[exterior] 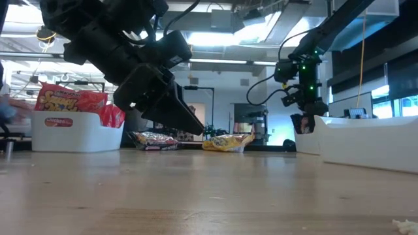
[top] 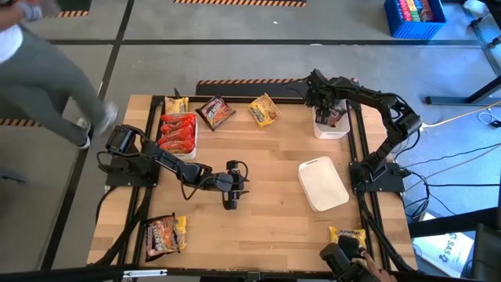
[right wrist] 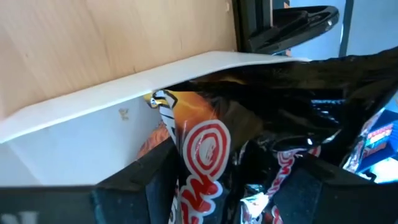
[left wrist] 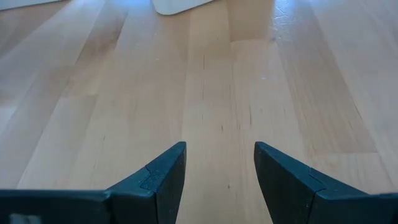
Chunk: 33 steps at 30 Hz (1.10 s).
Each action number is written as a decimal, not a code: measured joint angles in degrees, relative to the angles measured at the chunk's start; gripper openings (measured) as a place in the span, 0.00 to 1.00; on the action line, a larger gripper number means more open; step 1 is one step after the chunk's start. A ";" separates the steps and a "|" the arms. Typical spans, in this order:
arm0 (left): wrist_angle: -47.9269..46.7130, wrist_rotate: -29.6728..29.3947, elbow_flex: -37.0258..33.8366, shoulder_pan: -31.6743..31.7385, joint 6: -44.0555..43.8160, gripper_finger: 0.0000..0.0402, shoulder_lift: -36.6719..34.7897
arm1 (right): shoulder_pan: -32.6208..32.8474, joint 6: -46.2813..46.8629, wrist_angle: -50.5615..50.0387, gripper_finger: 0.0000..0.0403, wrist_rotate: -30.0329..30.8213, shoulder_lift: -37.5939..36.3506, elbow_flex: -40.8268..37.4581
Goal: Sort Maruchan noodles
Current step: Put the top right black noodle into the top right white bin
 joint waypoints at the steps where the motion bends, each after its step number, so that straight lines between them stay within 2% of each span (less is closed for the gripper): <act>1: 0.01 0.00 0.00 0.00 0.00 0.46 0.00 | 0.00 0.05 0.02 0.53 0.24 0.00 0.00; 8: 0.00 0.00 0.00 0.00 0.00 0.46 0.00 | 1.63 3.71 -2.79 0.54 3.10 0.00 1.38; 15: 0.07 0.43 0.00 0.00 0.33 0.46 0.00 | 4.54 7.84 -7.81 0.54 2.90 -0.02 5.60; 22: 0.09 0.66 0.00 0.00 0.35 0.46 0.00 | 6.99 21.98 -20.37 0.52 2.89 -0.43 8.66; 27: 0.09 0.66 0.00 0.00 0.36 0.46 0.00 | 6.10 33.84 -25.50 0.41 1.98 -0.55 6.66; 33: 0.11 1.51 0.00 0.00 0.36 0.46 0.00 | 4.34 35.76 -20.60 0.21 2.51 -0.52 0.30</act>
